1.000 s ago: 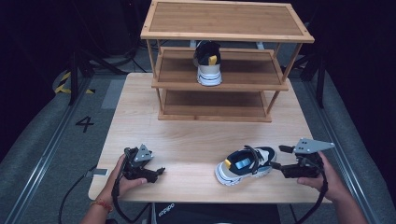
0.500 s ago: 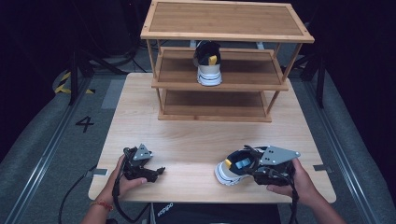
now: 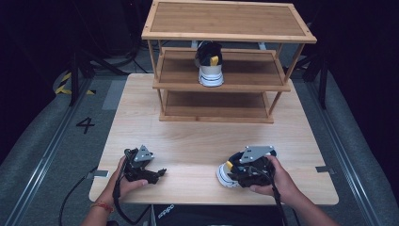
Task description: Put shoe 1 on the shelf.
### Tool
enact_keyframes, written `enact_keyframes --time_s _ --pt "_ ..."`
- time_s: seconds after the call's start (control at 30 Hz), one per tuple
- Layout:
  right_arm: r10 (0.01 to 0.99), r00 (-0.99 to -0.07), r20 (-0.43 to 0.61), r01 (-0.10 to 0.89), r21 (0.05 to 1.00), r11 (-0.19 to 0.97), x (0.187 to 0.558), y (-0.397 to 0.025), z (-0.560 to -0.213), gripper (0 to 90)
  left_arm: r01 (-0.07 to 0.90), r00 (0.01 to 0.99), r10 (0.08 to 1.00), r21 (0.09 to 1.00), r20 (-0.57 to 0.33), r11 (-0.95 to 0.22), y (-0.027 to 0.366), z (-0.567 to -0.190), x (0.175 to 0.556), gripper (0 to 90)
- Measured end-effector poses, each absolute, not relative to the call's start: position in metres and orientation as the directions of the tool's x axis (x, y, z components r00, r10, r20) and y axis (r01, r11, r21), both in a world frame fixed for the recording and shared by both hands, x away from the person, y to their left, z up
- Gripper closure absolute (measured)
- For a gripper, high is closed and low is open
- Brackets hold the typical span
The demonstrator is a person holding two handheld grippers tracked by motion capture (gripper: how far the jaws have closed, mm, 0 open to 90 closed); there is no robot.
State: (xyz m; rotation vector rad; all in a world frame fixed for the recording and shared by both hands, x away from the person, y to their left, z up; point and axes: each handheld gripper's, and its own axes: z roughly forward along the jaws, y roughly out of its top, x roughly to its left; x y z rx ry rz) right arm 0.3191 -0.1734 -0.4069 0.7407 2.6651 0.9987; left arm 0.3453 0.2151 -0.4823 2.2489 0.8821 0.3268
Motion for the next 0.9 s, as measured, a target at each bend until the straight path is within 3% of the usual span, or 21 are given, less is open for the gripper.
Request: enact_keyframes --time_s 0.33,0.6,0.63,0.9 --pt "0.398 -0.916 0.043 0.320 0.676 0.663 0.326 -0.166 -0.408 71.3 0.495 0.744 0.668 0.684 -0.015 -0.536 0.214 -0.483 0.346 15.1" --pt "0.332 -0.943 -0.013 0.261 0.590 0.764 0.306 -0.181 -0.398 63.7 0.496 0.743 0.669 0.684 -0.016 -0.534 0.214 -0.483 0.346 15.1" --pt "0.338 -0.941 -0.024 0.263 0.577 0.774 0.305 -0.183 -0.397 59.5 0.497 0.744 0.668 0.683 -0.017 -0.536 0.214 -0.482 0.346 15.0" --pt "0.380 -0.925 -0.015 0.313 0.536 0.784 0.309 -0.197 -0.386 56.6 0.492 0.748 0.664 0.681 -0.011 -0.542 0.213 -0.482 0.347 14.4"
